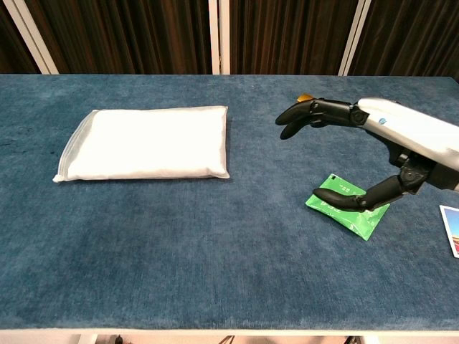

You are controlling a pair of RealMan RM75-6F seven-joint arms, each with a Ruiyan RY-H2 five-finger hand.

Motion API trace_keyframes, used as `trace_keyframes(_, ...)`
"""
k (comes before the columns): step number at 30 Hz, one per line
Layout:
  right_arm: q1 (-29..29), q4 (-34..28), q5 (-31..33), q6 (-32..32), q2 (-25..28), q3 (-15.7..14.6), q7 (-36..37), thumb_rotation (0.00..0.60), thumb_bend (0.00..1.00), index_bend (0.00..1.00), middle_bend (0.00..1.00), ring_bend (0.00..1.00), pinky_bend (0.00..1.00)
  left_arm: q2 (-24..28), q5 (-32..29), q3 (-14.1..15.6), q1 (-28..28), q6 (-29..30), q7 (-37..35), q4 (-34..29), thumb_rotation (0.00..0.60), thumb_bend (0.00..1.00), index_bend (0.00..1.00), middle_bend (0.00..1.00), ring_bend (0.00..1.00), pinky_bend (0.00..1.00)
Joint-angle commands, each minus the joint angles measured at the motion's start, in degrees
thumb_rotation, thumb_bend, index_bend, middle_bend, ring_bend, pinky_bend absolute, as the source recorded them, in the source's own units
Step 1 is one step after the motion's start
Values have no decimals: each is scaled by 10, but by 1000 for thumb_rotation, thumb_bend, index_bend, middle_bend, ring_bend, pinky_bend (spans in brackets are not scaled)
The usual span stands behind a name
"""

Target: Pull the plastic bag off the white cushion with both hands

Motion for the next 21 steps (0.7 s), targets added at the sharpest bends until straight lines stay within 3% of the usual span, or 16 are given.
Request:
trace_keyframes(1, 5, 3, 7, -5, -5, 2, -5, 600, 323, 196, 246, 101, 166, -2, -6, 0, -4, 0, -4, 5, 600, 192, 217, 129, 27, 120)
trace_keyframes(5, 16, 9, 27, -23, -13, 10, -22, 600, 306, 196, 246, 101, 166, 2, -24, 7, -3, -7, -2, 19, 600, 193, 217, 129, 27, 121)
trace_keyframes(11, 54, 12, 105, -99, -28, 52, -118, 600, 153, 196, 246, 101, 167, 15, -61, 33, 25, -13, 50, 32, 600, 193, 226, 129, 27, 121)
trace_keyframes(21, 123, 88, 246, -151, -136, 131, -286, 600, 174, 199, 246, 101, 168, 21, -117, 71, 89, 17, 58, 69, 600, 193, 232, 129, 28, 121)
